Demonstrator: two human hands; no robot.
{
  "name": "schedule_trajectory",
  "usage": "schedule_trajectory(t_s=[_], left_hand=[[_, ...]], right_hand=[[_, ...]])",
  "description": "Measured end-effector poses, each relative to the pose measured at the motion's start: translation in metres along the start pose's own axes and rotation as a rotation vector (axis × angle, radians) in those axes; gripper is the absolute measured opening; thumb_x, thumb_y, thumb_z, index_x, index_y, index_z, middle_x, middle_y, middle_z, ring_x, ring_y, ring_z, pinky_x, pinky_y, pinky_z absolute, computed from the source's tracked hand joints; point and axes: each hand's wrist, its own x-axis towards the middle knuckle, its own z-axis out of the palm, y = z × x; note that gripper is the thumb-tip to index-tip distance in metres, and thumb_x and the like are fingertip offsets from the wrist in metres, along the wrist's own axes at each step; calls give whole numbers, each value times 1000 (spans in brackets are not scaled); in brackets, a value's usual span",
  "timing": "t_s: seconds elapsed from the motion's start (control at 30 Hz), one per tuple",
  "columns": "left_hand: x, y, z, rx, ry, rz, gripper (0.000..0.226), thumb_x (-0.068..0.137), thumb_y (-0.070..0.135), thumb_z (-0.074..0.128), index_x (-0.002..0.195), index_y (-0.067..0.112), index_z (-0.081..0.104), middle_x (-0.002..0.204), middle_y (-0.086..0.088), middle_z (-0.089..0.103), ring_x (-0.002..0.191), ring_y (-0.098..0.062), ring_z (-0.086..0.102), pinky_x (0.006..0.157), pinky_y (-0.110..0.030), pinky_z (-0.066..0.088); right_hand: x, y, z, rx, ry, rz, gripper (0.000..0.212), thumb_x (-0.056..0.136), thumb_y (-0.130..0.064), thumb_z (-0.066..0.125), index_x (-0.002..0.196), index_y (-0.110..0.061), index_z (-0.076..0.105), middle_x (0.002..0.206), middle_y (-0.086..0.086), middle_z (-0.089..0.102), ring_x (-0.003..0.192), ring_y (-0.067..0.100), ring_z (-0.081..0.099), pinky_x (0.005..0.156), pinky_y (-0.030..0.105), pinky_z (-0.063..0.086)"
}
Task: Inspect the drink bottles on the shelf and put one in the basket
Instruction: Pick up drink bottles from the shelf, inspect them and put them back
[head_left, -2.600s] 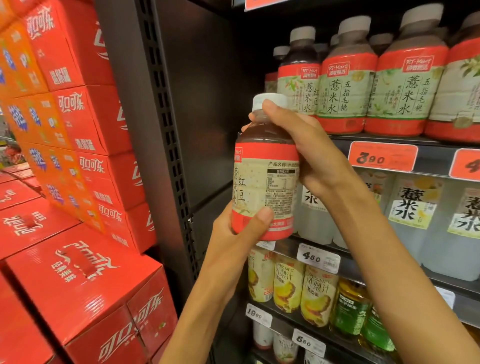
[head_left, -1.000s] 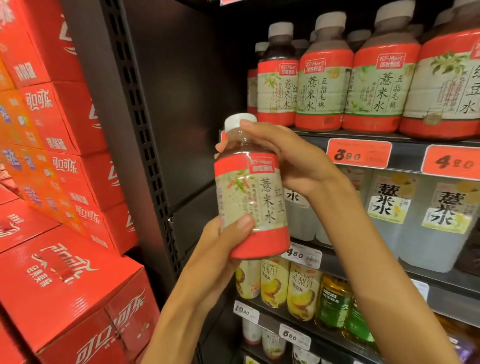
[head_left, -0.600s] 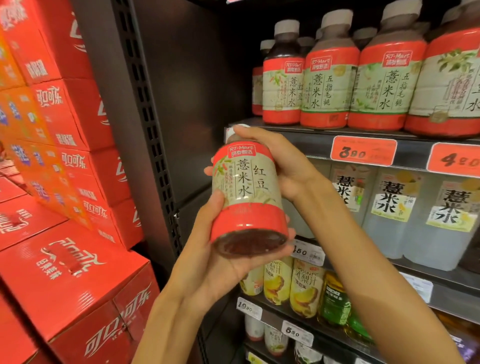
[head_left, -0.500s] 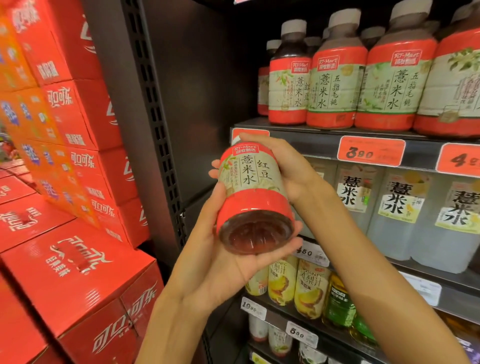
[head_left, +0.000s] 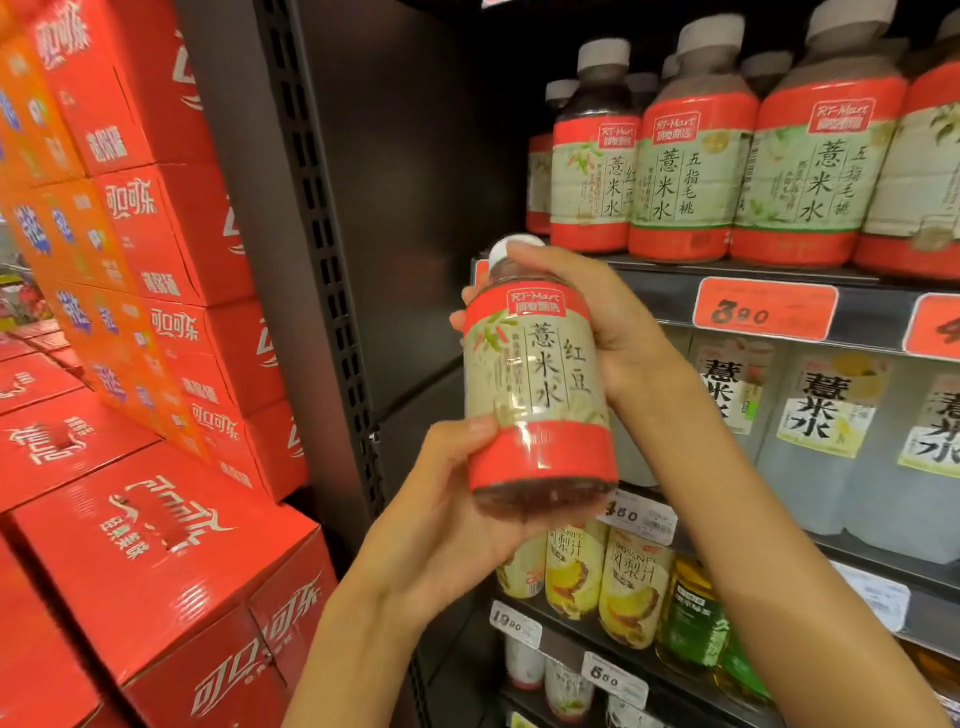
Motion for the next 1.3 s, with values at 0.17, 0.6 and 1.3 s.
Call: schedule_trajectory(t_s=[0.17,0.6,1.3], left_hand=[[5,-1,-8,559,132,111,80,64,41,77,134,17,48,125,-1,66,115,-18,62,90,-27,53],[22,-14,-11,872,294,373,70,57,42,77,121,29,53,109,18,68,97,-2,67,72,-11,51],[35,-18,-14,766,254,303,67,59,42,76,120,24,56,110,9,71,101,-7,68,75,-15,53]], right_hand=[[-4,-10,-4,-248,-29,-249,18,82,-25,61,87,-8,65,81,9,73,83,27,71,77,36,55],[-15,-18,-11,-472,91,-382,21,86,-28,61,95,-13,73,102,8,74,99,21,70,81,32,55],[-17,-16,-3,-592,251,-343,27,87,-35,67,87,-8,70,85,11,74,70,14,69,63,24,54]])
